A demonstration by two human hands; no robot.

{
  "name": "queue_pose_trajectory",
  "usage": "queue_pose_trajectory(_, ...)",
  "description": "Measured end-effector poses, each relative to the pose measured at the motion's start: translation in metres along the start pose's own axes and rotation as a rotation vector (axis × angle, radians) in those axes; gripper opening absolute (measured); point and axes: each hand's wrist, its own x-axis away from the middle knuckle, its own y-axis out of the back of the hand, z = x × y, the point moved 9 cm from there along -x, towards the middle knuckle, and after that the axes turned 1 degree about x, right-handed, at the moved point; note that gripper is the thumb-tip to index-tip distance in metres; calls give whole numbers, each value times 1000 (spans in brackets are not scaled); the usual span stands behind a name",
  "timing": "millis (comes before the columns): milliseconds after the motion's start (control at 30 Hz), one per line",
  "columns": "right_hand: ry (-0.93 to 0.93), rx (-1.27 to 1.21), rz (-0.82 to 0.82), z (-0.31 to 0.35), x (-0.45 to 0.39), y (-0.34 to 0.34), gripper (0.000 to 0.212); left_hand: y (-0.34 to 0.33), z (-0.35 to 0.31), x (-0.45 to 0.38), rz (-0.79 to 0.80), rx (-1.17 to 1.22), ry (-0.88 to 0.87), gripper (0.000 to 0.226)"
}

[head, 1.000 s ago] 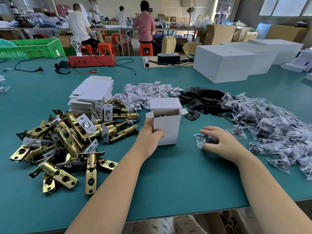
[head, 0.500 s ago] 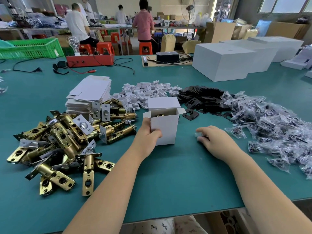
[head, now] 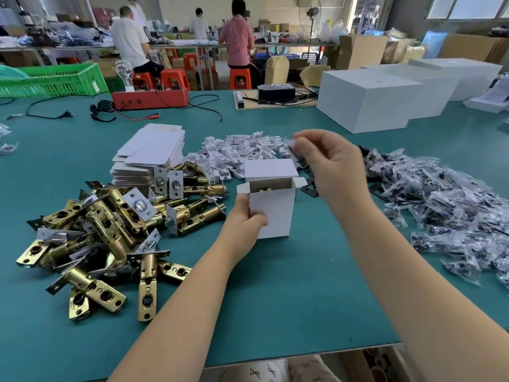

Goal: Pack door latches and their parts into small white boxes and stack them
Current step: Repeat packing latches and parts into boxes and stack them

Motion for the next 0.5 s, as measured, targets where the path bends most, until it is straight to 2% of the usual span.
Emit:
queue_pose_trajectory(233, -166, 202, 134, -31, 7, -27, 16, 0, -2, -2, -6, -6, -7, 32)
queue_pose_trajectory(300, -157, 249, 147, -38, 11, -29, 13, 0, -3, -3, 1, -12, -16, 32)
queue_pose_trajectory(400, -76, 433, 128, -38, 15, -27, 12, -1, -4, -4, 16, -22, -29, 31)
queue_pose_trajectory(433, -2, 505, 110, -32, 17, -25, 14, -2, -4, -4, 16, -27, -30, 30)
queue_pose_trajectory(500, 271, 673, 56, -8, 27, -27, 24, -1, -2, -3, 2, -32, -11, 29)
